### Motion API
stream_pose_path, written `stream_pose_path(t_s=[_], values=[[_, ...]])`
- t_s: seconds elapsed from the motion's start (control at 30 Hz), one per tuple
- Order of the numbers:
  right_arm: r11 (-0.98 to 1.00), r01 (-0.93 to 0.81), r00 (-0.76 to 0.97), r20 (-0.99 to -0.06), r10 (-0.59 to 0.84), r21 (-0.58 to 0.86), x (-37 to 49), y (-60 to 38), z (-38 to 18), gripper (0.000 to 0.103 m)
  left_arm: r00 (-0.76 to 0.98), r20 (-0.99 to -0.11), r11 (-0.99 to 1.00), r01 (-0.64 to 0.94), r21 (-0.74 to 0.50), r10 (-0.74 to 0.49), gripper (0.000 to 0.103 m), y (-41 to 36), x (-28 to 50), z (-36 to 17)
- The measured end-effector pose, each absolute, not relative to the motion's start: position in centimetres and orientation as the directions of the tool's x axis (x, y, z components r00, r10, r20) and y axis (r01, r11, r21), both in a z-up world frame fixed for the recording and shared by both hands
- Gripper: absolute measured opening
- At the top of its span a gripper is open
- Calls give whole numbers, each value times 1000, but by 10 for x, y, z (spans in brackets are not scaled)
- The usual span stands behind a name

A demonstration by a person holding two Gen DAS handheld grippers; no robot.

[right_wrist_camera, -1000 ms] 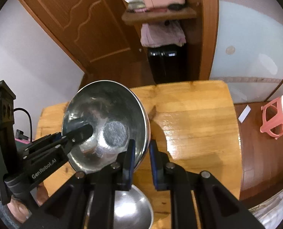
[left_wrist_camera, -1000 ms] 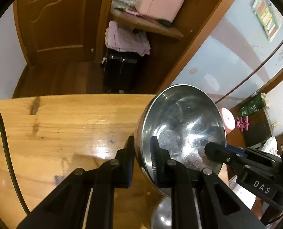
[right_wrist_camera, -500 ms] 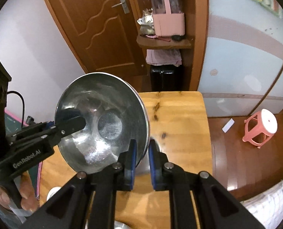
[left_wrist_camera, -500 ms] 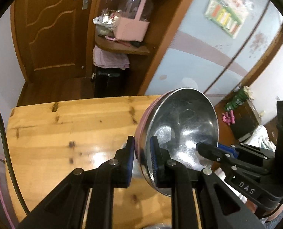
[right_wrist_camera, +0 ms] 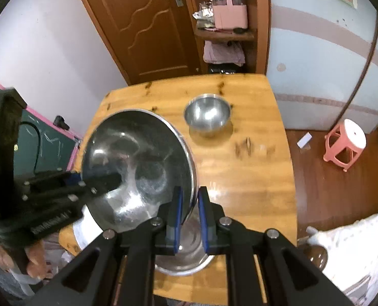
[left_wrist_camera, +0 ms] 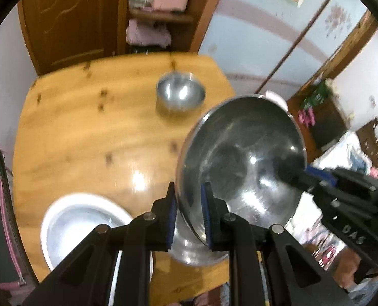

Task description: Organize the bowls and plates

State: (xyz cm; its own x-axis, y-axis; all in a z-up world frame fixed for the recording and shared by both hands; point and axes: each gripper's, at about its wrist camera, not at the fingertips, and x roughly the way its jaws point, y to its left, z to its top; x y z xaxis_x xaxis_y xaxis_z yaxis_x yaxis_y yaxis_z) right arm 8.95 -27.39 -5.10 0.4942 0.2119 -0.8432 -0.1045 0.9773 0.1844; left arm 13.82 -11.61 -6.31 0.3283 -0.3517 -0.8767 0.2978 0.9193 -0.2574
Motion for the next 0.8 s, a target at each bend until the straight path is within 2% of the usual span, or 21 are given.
stream_pose_path(t_s=[0.13,0.3,0.4,0.53,0.8], values=[[984,-73,483,-857,178,163,67,-266,-86,12,317,-888,925,293,-242,-333,15,-115,110,-103],[967,-21,406,-882,240,254,66,-272,-136,12,304,-896,938,229,-260,-322,17,-108,100,-147],[965,5,375,-895,241,263,60,-271,-158,12,292,-904,941,228,-250,-311,17,-107,95,-165],[961,30,354,-902,245,273,59,-269,-176,12,332,-899,946,252,-205,-284,23,-112,83,-169],[957,73,376,-896,235,282,55,-278,-178,12,340,-897,941,281,-188,-281,24,-125,86,-165]])
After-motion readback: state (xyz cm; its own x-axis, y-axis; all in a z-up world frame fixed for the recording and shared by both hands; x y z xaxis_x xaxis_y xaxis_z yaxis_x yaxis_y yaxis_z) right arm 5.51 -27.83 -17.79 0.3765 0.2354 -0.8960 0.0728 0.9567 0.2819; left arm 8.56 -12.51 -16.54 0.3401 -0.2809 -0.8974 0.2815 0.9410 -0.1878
